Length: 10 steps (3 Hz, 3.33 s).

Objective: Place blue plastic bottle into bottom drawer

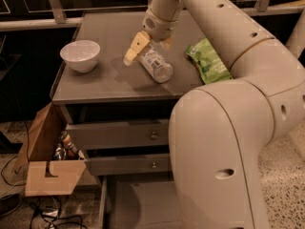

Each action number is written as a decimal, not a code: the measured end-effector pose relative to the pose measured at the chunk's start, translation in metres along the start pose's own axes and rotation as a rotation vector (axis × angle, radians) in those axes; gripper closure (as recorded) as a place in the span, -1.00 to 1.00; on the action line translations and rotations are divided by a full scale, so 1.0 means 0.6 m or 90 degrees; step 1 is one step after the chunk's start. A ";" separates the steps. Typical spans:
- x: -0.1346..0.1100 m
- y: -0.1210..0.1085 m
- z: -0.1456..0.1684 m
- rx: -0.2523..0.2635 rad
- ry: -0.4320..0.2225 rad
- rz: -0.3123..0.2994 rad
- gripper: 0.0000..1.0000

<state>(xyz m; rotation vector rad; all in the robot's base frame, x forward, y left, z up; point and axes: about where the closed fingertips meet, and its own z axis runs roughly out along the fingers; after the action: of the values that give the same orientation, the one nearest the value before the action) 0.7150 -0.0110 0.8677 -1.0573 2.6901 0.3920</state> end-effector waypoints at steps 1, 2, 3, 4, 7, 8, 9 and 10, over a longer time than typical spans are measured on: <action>0.003 -0.009 0.009 0.002 0.004 0.005 -1.00; 0.006 -0.016 0.020 0.004 0.008 0.007 -1.00; 0.006 -0.016 0.020 0.004 0.008 0.007 -0.62; 0.006 -0.016 0.020 0.004 0.008 0.007 -0.15; 0.014 -0.015 -0.005 0.002 -0.010 -0.012 1.00; 0.052 -0.018 -0.066 0.004 -0.045 -0.029 1.00; 0.109 -0.012 -0.126 0.008 -0.078 -0.037 1.00; 0.171 0.006 -0.160 0.001 -0.099 -0.041 1.00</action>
Offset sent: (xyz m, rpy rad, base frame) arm 0.0022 -0.0159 -0.0211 -0.0356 0.0335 -0.0149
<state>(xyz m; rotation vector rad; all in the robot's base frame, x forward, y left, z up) 0.6287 -0.1041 0.9276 -1.0630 2.5129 0.4415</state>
